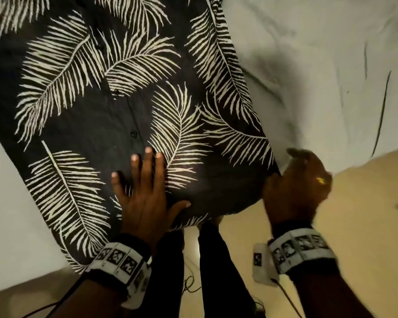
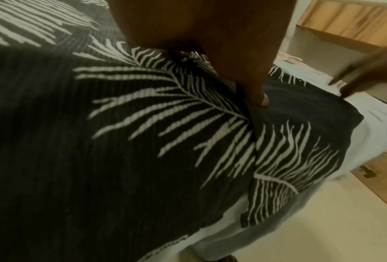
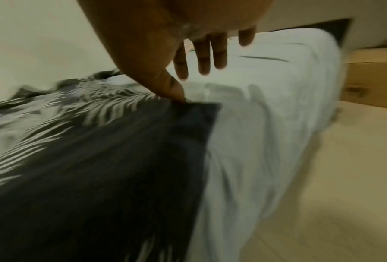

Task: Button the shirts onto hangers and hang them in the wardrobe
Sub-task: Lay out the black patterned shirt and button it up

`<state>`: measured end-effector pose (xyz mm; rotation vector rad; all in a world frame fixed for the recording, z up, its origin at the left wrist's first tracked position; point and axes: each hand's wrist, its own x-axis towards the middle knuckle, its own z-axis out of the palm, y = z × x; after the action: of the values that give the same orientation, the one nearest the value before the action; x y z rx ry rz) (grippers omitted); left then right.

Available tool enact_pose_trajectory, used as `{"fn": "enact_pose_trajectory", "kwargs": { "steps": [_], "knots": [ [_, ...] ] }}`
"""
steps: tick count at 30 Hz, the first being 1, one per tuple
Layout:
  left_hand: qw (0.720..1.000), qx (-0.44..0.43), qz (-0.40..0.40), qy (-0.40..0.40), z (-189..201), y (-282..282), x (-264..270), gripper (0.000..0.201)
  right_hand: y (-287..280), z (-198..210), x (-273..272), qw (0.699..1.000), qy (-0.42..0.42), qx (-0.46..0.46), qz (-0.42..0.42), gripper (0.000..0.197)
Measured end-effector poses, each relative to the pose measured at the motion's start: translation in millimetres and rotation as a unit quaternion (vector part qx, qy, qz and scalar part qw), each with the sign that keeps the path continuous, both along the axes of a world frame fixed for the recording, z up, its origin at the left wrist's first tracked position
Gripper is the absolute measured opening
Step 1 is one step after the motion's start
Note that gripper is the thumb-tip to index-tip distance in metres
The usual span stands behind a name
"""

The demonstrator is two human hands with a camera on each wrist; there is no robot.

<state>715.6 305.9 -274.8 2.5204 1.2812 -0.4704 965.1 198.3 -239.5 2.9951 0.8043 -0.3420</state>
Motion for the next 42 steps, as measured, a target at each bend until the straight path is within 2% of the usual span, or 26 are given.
{"fn": "enact_pose_trajectory", "kwargs": {
  "steps": [2,4,5,6,7,10,12,13,15,17,18,20,22,23,25,26,28,30,32,34,35,37,39,42],
  "knots": [
    [1.0,-0.012,-0.002,0.011,-2,3,1,0.114,31,-2,-50,0.991,0.034,0.022,0.13,0.069],
    [0.999,-0.015,-0.009,0.029,-2,5,-2,0.111,49,-21,-98,0.95,0.11,-0.018,0.292,0.078],
    [0.999,-0.012,-0.013,0.04,-2,6,-4,0.112,50,-34,-105,0.93,0.132,-0.042,0.341,0.08],
    [0.999,-0.013,-0.015,0.05,-2,7,-8,0.114,45,-45,-100,0.924,0.132,-0.059,0.354,0.081],
    [0.998,-0.016,-0.014,0.056,0,7,-12,0.118,35,-53,-87,0.933,0.12,-0.063,0.332,0.081],
    [0.997,-0.033,-0.016,0.065,4,8,-18,0.124,-8,-54,-42,0.98,0.101,-0.093,0.146,0.08],
    [0.998,-0.04,-0.027,0.049,10,11,-16,0.121,-27,-42,-24,0.985,0.107,-0.119,0.059,0.081],
    [0.999,-0.033,-0.027,0.033,15,15,-15,0.115,-28,-35,-21,0.986,0.105,-0.12,0.043,0.082],
    [1.0,0.005,-0.019,-0.01,25,35,-8,0.095,-8,-24,-24,0.989,0.089,-0.11,0.047,0.082],
    [0.998,0.036,-0.006,-0.049,27,63,4,0.08,33,-19,-39,0.99,0.081,-0.07,0.096,0.082],
    [0.997,0.043,-0.001,-0.066,24,80,12,0.077,58,-21,-50,0.985,0.083,-0.038,0.149,0.082],
    [0.997,0.037,-0.004,-0.07,15,114,24,0.076,100,-33,-74,0.954,0.1,-0.021,0.281,0.079],
    [0.999,0.017,-0.01,-0.038,2,140,24,0.084,116,-50,-71,0.932,0.117,-0.042,0.34,0.078],
    [1.0,0.013,-0.01,-0.021,-4,149,19,0.088,111,-57,-60,0.941,0.118,-0.054,0.314,0.076],
    [1.0,0.009,-0.019,-0.003,-8,160,9,0.091,85,-58,-33,0.973,0.121,-0.075,0.184,0.073],
    [1.0,0.007,-0.027,0.002,-7,162,5,0.093,71,-51,-22,0.98,0.12,-0.096,0.125,0.073],
    [0.999,0.01,-0.041,0.002,-2,164,4,0.094,50,-34,-10,0.98,0.121,-0.141,0.071,0.075],
    [0.999,0.018,-0.039,-0.022,6,173,12,0.086,67,-18,-8,0.98,0.125,-0.14,0.059,0.078],
    [0.997,0.027,-0.029,-0.067,7,184,25,0.076,115,-12,-17,0.985,0.11,-0.097,0.089,0.079],
    [0.996,0.019,-0.019,-0.084,0,198,38,0.078,172,-19,-36,0.977,0.108,-0.032,0.181,0.076],
    [0.997,0.012,-0.013,-0.079,-6,206,41,0.081,195,-27,-46,0.963,0.127,-0.016,0.236,0.075],
    [0.998,0.005,-0.002,-0.063,-17,218,36,0.083,222,-43,-46,0.937,0.157,-0.029,0.31,0.074],
    [0.999,0.003,-0.003,-0.05,-25,225,25,0.084,218,-56,-19,0.945,0.143,-0.05,0.291,0.072],
    [0.999,-0.008,-0.002,-0.046,-26,226,20,0.085,188,-55,24,0.976,0.131,-0.064,0.163,0.071]
  ]
}}
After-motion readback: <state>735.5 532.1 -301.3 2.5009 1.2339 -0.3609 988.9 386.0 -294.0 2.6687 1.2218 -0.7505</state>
